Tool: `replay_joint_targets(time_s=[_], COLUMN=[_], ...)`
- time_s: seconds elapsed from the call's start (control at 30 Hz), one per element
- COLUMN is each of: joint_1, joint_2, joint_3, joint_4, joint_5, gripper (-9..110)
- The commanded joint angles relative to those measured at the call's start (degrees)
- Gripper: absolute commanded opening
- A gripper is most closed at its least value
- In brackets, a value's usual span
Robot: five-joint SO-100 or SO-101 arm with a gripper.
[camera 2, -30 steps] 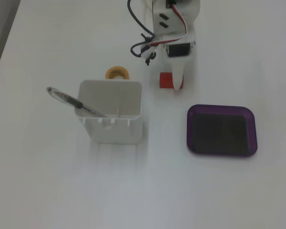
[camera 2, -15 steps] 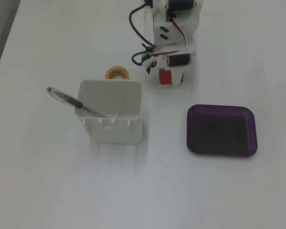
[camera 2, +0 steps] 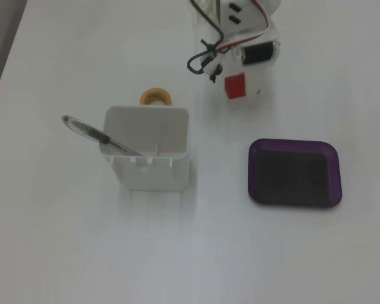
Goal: Pick up the red cube and place it in the box.
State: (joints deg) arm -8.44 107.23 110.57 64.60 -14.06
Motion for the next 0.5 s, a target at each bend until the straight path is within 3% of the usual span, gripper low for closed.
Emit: replay_joint_targets(time_s=[0.0,0.17,0.47], joint_1=[-3.4,-10.3,-12.3], joint_2=[9.6,14.9,6.3], joint_3=[-1.3,-0.9,-1.6], joint_4=[0.7,0.1,-18.1], joint_5=[-2.3,-4.8,-6.2], gripper=[-1,-1,-1])
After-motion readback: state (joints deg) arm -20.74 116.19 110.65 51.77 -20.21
